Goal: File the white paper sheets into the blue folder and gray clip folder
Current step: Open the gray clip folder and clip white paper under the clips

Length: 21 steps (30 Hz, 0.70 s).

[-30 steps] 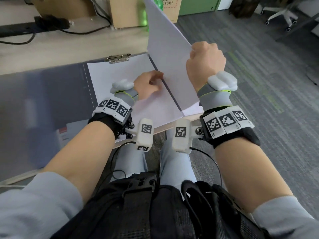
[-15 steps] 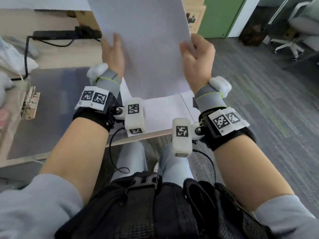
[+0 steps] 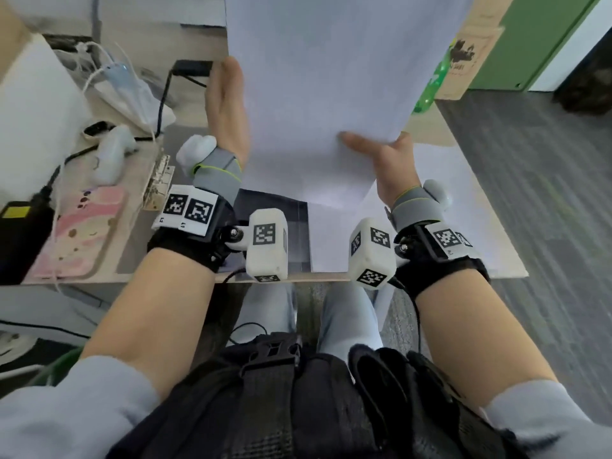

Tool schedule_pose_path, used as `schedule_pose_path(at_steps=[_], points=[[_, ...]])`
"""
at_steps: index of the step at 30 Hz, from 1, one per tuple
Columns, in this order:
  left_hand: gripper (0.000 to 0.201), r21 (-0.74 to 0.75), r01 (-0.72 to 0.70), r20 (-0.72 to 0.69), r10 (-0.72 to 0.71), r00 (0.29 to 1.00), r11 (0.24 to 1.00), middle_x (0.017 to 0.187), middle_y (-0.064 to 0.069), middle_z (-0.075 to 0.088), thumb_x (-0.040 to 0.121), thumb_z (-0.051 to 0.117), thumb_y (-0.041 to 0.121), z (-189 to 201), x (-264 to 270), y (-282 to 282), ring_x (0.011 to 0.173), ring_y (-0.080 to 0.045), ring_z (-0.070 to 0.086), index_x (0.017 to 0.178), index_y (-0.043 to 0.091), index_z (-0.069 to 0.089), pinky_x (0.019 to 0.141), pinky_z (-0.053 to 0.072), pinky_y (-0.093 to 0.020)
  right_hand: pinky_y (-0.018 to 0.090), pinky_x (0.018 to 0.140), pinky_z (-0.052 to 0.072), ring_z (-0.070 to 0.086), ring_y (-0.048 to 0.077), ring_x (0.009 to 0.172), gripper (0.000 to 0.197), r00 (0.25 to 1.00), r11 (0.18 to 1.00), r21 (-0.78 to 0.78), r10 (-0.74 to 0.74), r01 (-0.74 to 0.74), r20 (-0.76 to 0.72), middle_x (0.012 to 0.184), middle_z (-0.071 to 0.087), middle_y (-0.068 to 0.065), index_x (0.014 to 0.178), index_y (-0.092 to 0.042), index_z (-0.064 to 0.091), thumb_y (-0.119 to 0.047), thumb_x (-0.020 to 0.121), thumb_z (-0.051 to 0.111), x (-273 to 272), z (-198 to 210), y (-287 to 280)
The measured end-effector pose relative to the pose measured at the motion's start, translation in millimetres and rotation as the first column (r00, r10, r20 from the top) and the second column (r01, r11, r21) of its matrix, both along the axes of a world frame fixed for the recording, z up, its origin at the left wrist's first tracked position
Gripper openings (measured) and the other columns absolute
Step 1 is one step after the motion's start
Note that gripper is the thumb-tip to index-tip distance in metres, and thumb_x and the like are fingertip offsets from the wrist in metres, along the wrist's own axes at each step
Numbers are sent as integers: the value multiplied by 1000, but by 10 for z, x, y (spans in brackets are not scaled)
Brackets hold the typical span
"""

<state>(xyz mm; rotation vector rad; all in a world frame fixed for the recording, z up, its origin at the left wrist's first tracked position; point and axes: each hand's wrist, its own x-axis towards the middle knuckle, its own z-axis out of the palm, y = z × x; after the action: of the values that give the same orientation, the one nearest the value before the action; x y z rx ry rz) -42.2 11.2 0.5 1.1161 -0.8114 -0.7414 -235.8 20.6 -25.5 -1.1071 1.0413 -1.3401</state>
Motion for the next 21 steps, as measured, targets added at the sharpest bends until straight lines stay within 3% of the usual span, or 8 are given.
schedule_pose_path(at_steps=[3,6,9,12,14,15,17,21], points=[[21,34,24,79,-27,997,999,115,11,53,102,35,20,-150,66,76,102,11,50,114,17,52,81,34,6,28,71,55,70,16,73,23,999,999,23,34,-34,-3,75,74,-2,81,-9,72,3,63,79,117,-98,-10],[20,22,-14,166,10,986,1000,100,9,54,103,31,17,-141,156,109,91,4,51,108,13,51,79,36,1,28,71,56,69,11,71,18,1000,999,21,29,-29,-6,73,73,-8,83,-14,69,3,76,73,233,-28,-73],[29,84,-61,267,36,963,995,85,-11,55,98,33,24,-116,411,63,81,-15,52,87,7,53,71,33,-13,26,66,55,67,7,65,13,997,998,35,59,-57,-46,66,71,-11,80,-14,67,-1,80,71,366,-5,-181],[27,290,-101,426,-34,904,952,71,-15,44,87,33,33,-261,671,37,72,-30,38,63,22,31,68,32,-32,22,59,54,64,4,55,10,985,988,122,113,-98,-129,59,69,-13,79,-11,67,-3,77,71,493,-82,-254],[27,395,-234,571,-38,820,888,98,-30,54,94,34,24,-409,889,74,83,-35,46,72,17,48,74,35,-38,22,53,53,64,7,54,11,973,968,230,144,-100,-183,62,70,-10,87,-7,66,0,79,70,614,-188,-281],[27,415,-308,622,-20,782,856,110,-27,57,96,34,20,-463,966,88,94,-35,52,90,11,59,81,38,-38,23,54,53,65,11,58,14,966,958,274,150,-90,-210,69,71,-4,91,-5,65,1,80,69,627,-221,-278],[35,442,-447,701,12,713,777,125,-19,58,96,37,19,-567,1194,143,114,-35,52,122,9,58,95,41,-38,28,62,53,63,19,71,32,948,932,360,157,-50,-276,93,68,9,108,1,60,-3,78,72,686,-312,-280],[36,585,-505,718,-115,687,635,129,-24,54,94,41,16,-803,1554,277,119,-40,50,123,-1,53,101,40,-44,33,78,50,61,24,90,51,852,897,442,236,-6,-468,109,60,13,125,8,49,-14,84,69,854,-394,-224]])
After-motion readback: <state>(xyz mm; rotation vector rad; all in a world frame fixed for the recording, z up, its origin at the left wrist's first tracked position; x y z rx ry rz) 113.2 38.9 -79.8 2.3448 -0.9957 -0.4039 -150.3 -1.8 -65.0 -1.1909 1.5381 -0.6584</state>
